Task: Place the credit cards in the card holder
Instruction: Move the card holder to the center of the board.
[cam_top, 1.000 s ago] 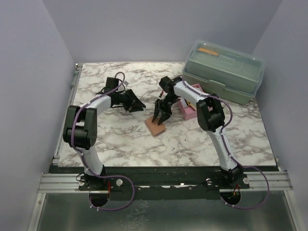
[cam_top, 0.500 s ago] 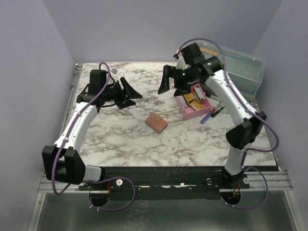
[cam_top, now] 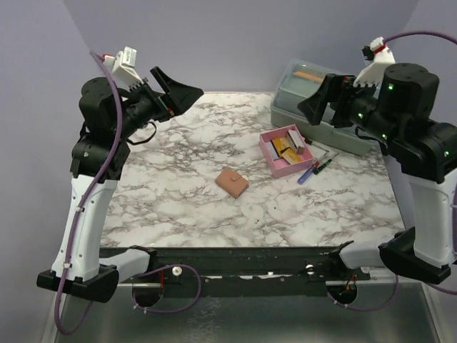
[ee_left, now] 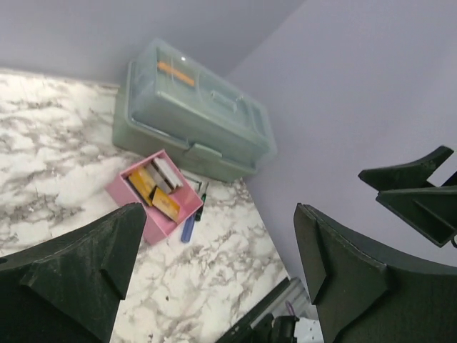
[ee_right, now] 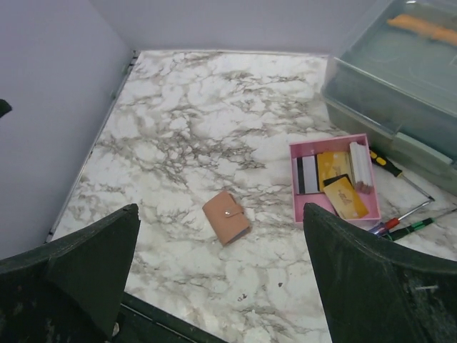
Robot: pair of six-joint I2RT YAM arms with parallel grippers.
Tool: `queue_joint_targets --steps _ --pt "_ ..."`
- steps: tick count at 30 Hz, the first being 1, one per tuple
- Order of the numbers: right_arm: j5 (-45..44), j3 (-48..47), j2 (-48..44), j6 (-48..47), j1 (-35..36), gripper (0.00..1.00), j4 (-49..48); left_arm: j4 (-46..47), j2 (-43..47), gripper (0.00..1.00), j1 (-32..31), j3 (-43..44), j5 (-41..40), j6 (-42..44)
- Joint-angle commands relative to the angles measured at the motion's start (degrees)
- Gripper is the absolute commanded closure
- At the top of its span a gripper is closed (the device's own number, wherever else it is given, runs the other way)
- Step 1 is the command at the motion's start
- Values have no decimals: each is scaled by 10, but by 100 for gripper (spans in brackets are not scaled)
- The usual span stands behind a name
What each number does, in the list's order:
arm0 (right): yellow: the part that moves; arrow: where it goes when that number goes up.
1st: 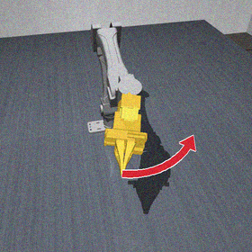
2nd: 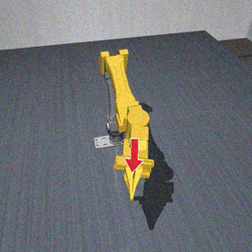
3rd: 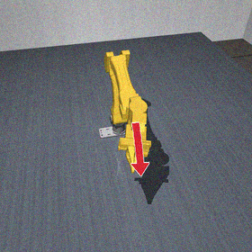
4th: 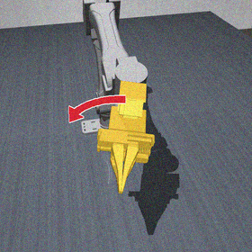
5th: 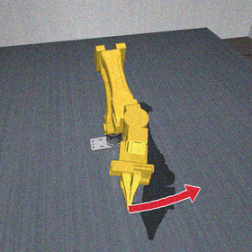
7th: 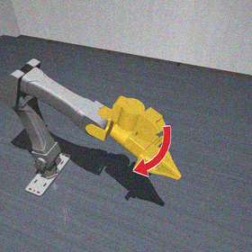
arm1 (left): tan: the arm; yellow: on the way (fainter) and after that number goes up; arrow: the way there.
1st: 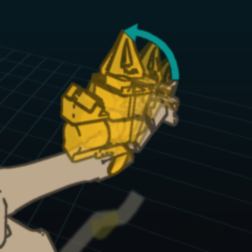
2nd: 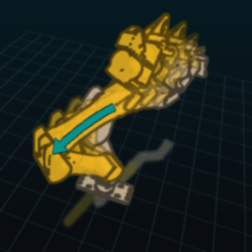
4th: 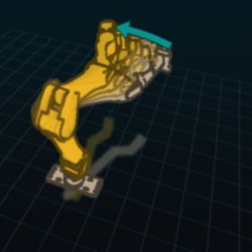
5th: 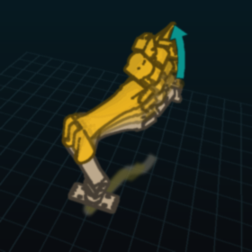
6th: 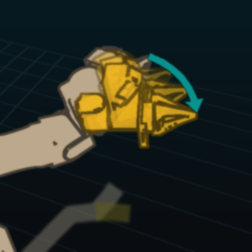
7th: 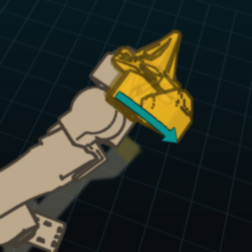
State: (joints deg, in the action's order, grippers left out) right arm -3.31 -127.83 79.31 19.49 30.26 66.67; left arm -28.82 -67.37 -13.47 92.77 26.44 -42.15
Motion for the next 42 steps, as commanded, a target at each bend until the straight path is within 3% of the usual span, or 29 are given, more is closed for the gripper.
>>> queue_joint_targets --steps 1,3,5,9,13,17,25,30,35,38,42 --pt "-76 36 -38 -34 0 0 -13 10 9 6 -1 4 -61 -3" --pt "-87 70 -55 -26 0 0 -4 2 -4 6 -3 -41 -32 -59" --pt "-100 106 -70 -7 0 0 4 1 -23 4 -51 -107 -20 -115" --pt "-103 158 -100 27 -1 0 4 -57 -61 1 -205 -188 -191 -99" --pt "-113 191 -131 59 0 0 11 -79 -142 1 -317 -224 -345 -30" --pt "-117 198 -149 87 0 0 27 -92 -241 1 -361 -203 -428 47" --pt "-106 194 -154 120 -1 0 42 -95 -399 8 -370 -162 -550 148" --pt "-94 183 -143 131 0 0 45 -84 -456 15 -345 -145 -526 149" --pt "-78 200 -138 145 0 0 41 -47 -456 24 -262 -162 -478 169" --pt "-58 204 -127 152 0 0 41 -16 -462 35 -193 -161 -438 192" --pt "-43 201 -114 160 0 0 45 -1 -485 35 -92 -132 -432 229"
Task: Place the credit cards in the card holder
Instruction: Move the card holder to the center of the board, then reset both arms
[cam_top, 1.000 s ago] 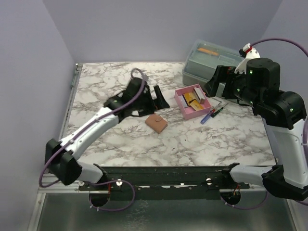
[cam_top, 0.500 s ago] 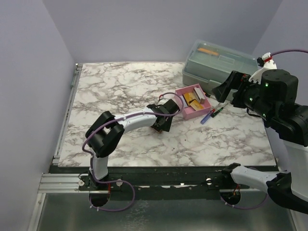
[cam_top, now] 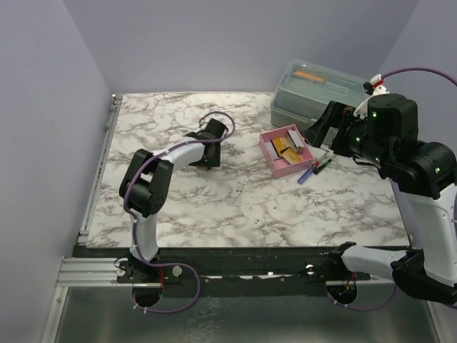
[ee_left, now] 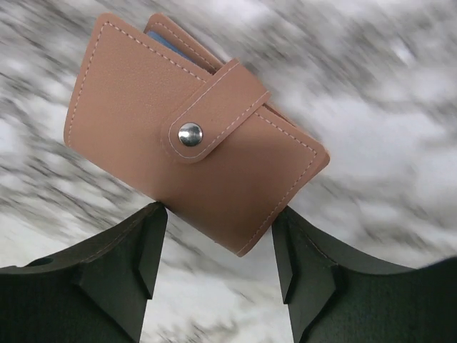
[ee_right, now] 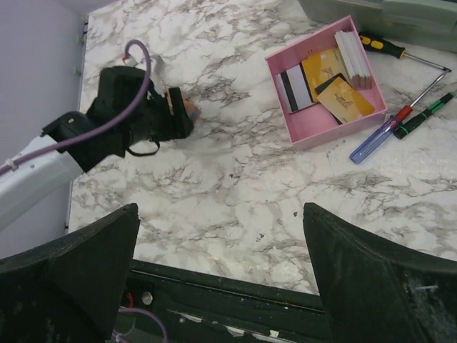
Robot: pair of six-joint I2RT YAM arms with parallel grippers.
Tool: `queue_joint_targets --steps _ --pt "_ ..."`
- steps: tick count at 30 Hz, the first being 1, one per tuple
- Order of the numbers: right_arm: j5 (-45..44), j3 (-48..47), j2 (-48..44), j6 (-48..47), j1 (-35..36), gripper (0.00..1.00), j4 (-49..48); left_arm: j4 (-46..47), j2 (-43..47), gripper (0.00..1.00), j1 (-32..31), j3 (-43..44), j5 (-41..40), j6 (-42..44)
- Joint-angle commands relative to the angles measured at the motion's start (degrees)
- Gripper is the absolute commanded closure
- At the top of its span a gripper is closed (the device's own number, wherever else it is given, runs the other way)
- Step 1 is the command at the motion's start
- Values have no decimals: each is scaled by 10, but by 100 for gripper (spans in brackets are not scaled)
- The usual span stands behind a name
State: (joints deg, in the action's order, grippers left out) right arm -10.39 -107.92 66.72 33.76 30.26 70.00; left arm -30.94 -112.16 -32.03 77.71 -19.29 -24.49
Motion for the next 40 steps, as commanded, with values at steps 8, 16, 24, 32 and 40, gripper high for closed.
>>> queue_joint_targets --steps 8,16,24,32,40 --pt "33 10 11 34 0 0 4 -4 -94 22 232 150 17 149" --pt "-1 -1 4 28 0 0 13 -154 17 5 224 285 102 44" --pt "-82 -66 4 -1 -1 0 3 -78 295 3 150 200 227 -26" --pt "-119 -161 47 -25 0 0 15 91 512 1 110 119 220 -2" --pt "-122 -112 18 10 0 0 -11 90 545 1 110 129 180 40"
